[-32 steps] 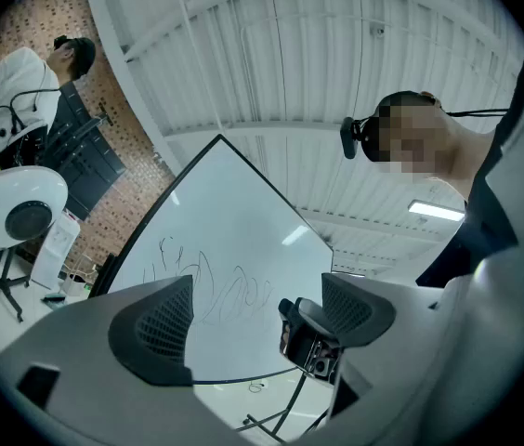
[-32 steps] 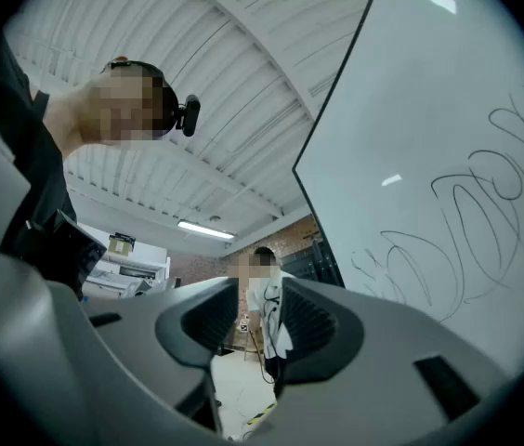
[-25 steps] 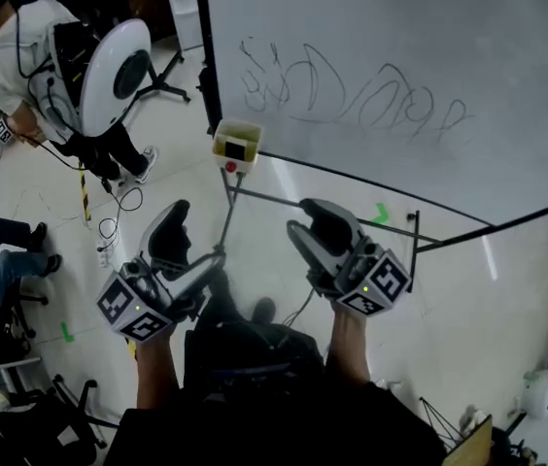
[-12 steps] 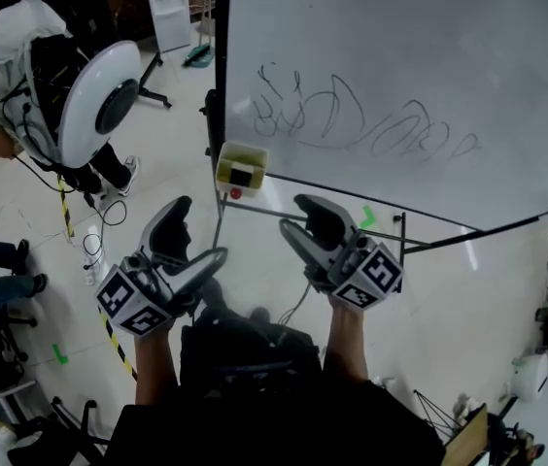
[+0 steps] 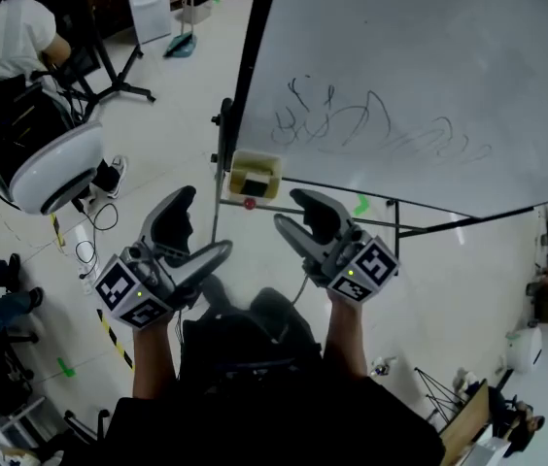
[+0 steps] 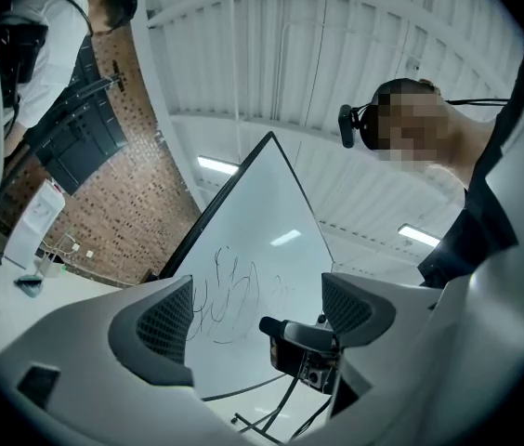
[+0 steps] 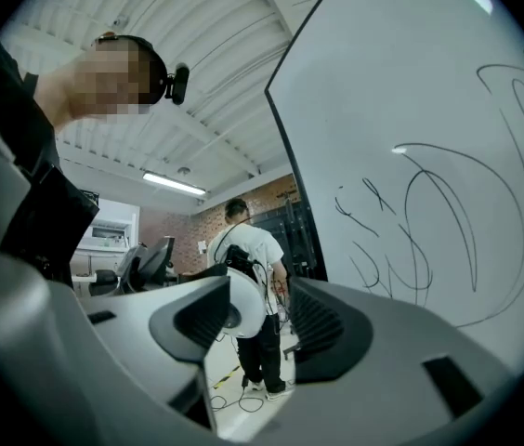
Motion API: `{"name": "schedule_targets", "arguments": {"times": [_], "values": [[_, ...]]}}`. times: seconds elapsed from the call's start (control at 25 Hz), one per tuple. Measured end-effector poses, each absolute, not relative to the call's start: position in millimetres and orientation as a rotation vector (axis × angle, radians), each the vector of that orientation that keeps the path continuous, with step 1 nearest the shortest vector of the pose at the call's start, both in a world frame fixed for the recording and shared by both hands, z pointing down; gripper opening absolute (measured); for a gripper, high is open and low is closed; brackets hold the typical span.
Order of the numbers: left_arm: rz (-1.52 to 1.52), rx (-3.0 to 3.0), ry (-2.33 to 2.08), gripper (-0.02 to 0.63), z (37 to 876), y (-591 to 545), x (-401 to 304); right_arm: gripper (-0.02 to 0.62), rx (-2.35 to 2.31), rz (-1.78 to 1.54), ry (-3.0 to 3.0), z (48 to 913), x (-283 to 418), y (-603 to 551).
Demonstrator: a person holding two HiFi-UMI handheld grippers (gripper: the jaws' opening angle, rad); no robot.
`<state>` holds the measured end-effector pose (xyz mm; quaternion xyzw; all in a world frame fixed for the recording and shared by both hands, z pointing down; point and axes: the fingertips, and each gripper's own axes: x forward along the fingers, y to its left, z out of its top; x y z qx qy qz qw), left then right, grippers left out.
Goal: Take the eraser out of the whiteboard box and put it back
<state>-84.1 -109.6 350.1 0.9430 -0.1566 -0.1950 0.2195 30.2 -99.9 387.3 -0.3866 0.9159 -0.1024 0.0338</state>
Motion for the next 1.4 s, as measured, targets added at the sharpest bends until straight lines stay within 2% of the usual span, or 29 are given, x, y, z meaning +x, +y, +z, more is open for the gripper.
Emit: {"name": "schedule_targets", "arguments": {"times": [0.92,1.4], "values": [[-0.481,2.581,-0.600,0.431,368,-145,-62,0.250,-1.244,-0.468,3.199,523,44,-173],[-0.454,2.567,-0.651,0.431,373,-151,-60,0.250,-1.236,-0.389,3.360,561,30,-186]]}}
